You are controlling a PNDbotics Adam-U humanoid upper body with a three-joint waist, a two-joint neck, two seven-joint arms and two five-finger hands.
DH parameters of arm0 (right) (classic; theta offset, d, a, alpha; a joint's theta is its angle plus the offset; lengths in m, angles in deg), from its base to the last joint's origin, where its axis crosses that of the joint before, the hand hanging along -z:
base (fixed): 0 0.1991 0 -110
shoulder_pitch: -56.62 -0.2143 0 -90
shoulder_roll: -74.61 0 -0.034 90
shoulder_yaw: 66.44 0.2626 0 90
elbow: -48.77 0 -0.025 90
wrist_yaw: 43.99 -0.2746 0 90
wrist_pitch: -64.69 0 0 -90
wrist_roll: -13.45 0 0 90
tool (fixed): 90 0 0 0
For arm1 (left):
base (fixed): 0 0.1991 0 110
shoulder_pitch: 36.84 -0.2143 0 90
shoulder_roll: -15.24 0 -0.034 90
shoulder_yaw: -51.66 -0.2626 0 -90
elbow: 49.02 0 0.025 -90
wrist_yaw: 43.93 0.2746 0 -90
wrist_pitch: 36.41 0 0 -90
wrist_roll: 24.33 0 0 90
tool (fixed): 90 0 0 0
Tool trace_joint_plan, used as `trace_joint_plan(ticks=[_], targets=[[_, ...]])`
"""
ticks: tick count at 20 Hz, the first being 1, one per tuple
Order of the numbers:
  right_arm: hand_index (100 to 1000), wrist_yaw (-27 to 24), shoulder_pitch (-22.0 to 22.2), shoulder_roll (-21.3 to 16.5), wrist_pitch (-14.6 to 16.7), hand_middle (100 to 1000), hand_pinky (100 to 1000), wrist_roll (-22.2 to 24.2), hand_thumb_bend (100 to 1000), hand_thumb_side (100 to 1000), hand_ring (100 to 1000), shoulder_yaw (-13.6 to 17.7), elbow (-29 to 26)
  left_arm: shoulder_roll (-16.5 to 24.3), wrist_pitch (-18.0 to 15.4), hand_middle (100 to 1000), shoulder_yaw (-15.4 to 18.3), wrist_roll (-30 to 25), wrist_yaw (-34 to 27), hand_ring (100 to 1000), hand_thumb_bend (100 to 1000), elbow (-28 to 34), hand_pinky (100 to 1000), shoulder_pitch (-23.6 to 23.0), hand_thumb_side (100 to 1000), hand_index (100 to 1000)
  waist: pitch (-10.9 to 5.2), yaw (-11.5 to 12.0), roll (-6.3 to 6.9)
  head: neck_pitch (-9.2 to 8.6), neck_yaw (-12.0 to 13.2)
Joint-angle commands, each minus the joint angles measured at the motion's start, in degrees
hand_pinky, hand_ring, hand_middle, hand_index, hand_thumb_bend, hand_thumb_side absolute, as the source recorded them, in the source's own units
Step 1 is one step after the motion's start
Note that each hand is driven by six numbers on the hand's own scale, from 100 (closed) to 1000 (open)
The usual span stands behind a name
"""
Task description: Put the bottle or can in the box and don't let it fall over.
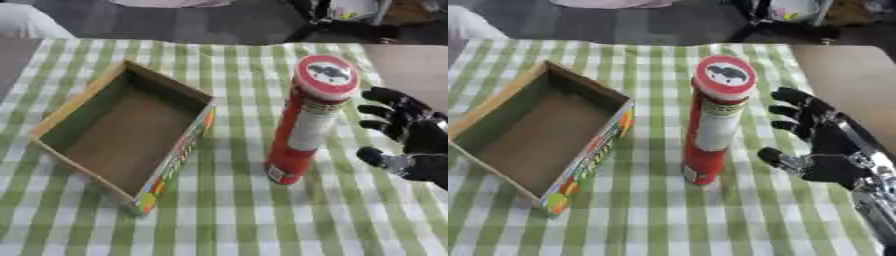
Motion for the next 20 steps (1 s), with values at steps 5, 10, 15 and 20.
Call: trace_joint_plan(ticks=[5,10,15,20], targets=[[923,-0.79,-1.49,-1.34,-0.83,916,865,-0.10,607,100,889,-0.14,-1.05,1.01,0.01,780,0.41,-0.23,-0.13,854,585,0.54,751,0.58,454,833,-0.49,0.14,0.25,-0.98,0.02],[924,-1.06,-2.53,-1.31,-1.05,924,868,0.31,611,100,910,-0.65,-1.05,0.91,0.05,780,0.37,-0.30,-0.11,854,584,0.52,752,0.56,454,833,-0.47,0.22,0.24,-1.16,-0.07],[927,-1.34,-3.47,-1.02,-1.55,932,873,0.19,617,100,924,-1.14,-1.05,0.84,0.05,780,0.37,-0.33,-0.12,854,583,0.53,752,0.53,455,833,-0.41,0.35,0.28,-1.29,-0.15],[930,-1.39,-4.73,-0.60,-2.39,937,879,-0.25,625,100,945,-1.58,-0.90,0.71,0.11,780,0.28,-0.43,-0.13,854,580,0.47,753,0.50,455,833,-0.27,0.43,0.34,-1.40,-0.30]])
